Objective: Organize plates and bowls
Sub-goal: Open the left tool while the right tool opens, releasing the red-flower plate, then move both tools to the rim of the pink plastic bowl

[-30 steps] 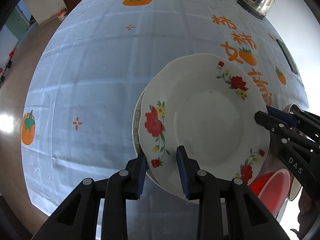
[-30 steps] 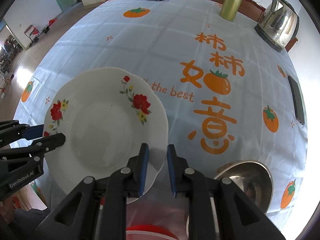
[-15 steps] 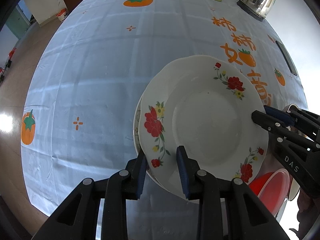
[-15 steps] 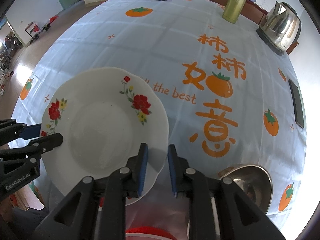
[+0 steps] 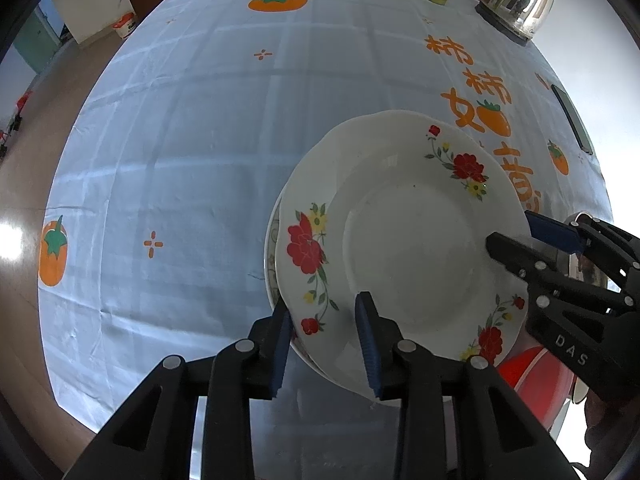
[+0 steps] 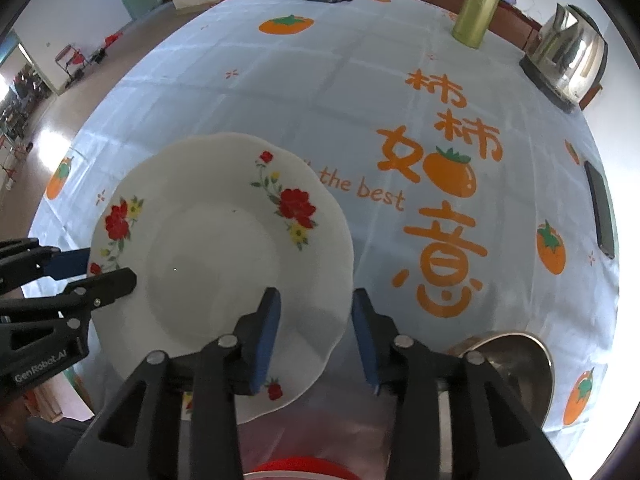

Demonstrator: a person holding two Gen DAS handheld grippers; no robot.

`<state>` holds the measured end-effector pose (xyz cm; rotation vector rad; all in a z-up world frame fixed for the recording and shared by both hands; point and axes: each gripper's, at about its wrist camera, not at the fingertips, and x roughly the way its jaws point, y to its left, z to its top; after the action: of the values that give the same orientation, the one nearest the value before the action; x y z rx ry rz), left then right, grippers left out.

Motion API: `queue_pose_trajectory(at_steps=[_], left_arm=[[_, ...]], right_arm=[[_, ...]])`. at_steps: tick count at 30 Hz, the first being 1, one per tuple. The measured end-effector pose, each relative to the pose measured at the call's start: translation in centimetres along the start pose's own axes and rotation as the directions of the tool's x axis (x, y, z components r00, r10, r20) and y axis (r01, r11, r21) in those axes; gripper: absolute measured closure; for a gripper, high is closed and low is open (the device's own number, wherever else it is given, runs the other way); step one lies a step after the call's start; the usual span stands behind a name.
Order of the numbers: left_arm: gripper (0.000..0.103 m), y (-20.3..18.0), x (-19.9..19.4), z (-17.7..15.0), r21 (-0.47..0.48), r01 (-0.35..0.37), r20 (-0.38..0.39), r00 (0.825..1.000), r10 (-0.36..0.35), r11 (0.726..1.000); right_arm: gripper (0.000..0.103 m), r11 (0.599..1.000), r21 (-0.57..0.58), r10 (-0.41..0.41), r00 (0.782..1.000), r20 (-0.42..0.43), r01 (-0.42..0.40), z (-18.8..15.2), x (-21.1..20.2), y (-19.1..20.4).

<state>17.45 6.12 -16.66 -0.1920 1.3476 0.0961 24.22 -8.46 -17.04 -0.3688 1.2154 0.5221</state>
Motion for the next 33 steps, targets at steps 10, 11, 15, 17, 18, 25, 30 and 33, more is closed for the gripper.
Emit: queue_pose_trajectory(at_steps=[10, 11, 15, 17, 18, 25, 30, 33], left_arm=[[0.053, 0.8, -1.0, -0.3, -0.022, -0.036, 0.046, 0.998, 0.037, 0.999], [0.053, 0.8, -1.1, -0.3, -0.025, -0.033, 0.048, 0.998, 0.034, 0.999], [0.053, 0.9, -1.3, -0.5, -0.03, -0.029, 0.046, 0.999, 0.03, 0.999], [0.053, 0.9, -1.5, -0.6, -0.03, -0.023, 0.048, 0.999, 0.025, 0.999], [0.053, 0.8, -1.7, -0.6, -0.03, -0.021, 0.051, 0.998, 0.022, 0.999], [0.053, -0.3, -3.3, -1.5, 0.017, 0.012, 0.067, 0.998, -0.014, 1.0], [0.053, -2.9, -4.3, -2.5, 0.116, 0.032, 0.076, 0.996, -0.041, 0.993], [0.053, -4.3, -4.5, -3.2, 0.166, 0.049, 0.067, 0.996, -0.061, 0.985]], right_arm=[[0.039, 1.0, 0.011, -0.012, 0.999, 0.036, 0.011, 0.0, -0.7, -0.1], [0.039, 1.0, 0.012, -0.011, 0.999, 0.037, 0.011, 0.0, -0.8, -0.1], [0.039, 1.0, 0.016, -0.01, 0.999, 0.041, 0.009, -0.2, -1.1, -0.2], [0.039, 1.0, 0.023, -0.003, 0.999, 0.049, 0.002, -0.2, -1.6, -0.4], [0.039, 1.0, 0.025, -0.001, 0.998, 0.055, 0.0, -0.3, -1.9, -0.5], [0.039, 0.997, 0.075, -0.012, 0.994, 0.108, 0.003, -1.8, -5.3, -2.2], [0.04, 0.992, 0.12, -0.045, 0.991, 0.124, 0.03, -5.3, -8.0, -3.5], [0.04, 0.989, 0.137, -0.065, 0.992, 0.105, 0.05, -7.8, -8.7, -3.9]])
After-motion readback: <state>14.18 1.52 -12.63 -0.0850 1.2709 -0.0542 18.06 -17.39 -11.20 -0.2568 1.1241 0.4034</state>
